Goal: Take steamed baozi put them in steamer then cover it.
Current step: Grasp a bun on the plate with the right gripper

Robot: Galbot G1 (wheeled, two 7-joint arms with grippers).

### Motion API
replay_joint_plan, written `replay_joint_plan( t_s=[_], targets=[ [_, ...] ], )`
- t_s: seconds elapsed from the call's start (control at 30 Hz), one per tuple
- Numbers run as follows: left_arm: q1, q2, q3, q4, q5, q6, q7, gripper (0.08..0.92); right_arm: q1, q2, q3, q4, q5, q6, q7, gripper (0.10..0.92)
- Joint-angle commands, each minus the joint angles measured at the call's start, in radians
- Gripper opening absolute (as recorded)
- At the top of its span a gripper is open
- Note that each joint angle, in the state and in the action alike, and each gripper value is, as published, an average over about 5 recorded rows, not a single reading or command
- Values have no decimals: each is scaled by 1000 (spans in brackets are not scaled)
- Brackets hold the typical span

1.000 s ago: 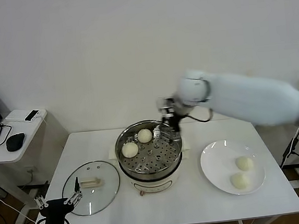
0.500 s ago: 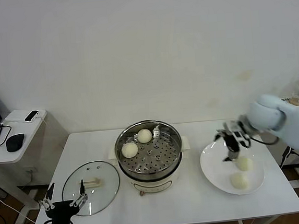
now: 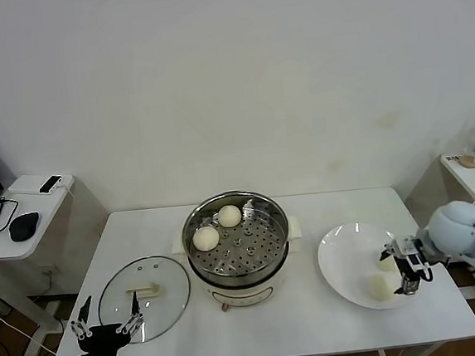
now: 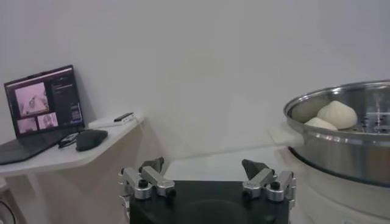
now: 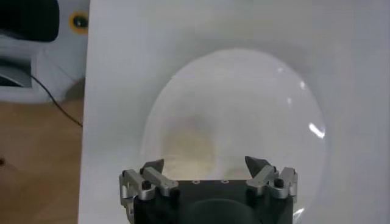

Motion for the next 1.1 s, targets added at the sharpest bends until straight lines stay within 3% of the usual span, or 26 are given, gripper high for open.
replay_joint_plan(
  t_s=[0.03, 0.7, 1.1],
  targets=[
    [0, -1, -8, 6, 2, 0, 0, 823, -48, 63, 11, -70, -58, 13, 1, 823],
    [0, -8, -7, 12, 3, -1, -2, 823, -1, 107, -47, -121, -64, -17, 1, 806],
    [0, -8, -6, 10, 2, -3, -2, 823, 17, 103, -47, -132, -53, -20, -27, 646]
  ],
)
